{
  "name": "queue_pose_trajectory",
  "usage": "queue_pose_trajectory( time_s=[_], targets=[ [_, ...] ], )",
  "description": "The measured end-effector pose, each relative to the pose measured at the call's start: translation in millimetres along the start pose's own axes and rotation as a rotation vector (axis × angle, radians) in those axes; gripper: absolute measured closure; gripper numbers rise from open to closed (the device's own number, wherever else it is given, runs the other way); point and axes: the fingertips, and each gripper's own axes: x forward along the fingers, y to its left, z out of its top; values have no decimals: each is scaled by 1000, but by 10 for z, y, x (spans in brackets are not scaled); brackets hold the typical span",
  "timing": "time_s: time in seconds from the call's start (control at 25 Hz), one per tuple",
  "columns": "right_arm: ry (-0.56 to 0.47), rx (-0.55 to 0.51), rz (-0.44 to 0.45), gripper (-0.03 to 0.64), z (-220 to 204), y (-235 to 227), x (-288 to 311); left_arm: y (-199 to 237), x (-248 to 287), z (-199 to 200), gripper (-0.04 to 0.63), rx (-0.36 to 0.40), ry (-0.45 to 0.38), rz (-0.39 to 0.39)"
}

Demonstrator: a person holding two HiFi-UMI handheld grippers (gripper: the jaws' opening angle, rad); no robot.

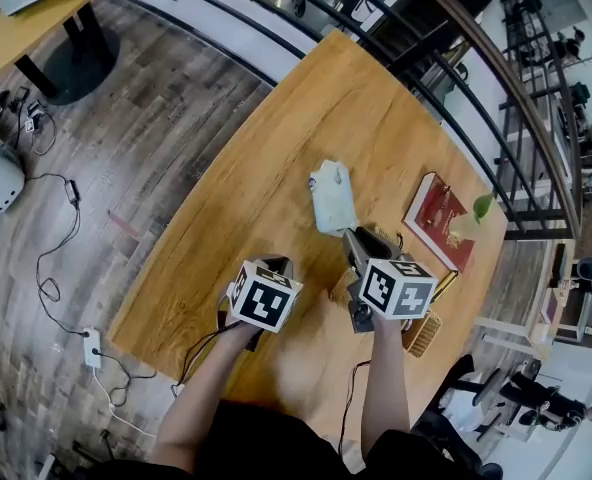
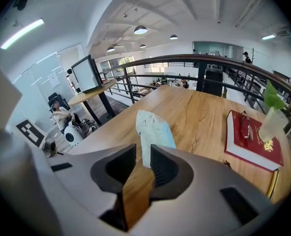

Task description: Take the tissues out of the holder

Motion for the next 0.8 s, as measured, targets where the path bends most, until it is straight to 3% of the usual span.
queue_pose_trajectory(
  time_s=[0.24, 0.8],
  targets=[
    [-9, 6, 20, 588, -157, 106, -93, -36, -39, -38, 595, 9, -2, 7],
    [45, 28, 28, 604, -566, 372, -259, -81, -204, -144, 595, 11, -7, 47]
  ],
)
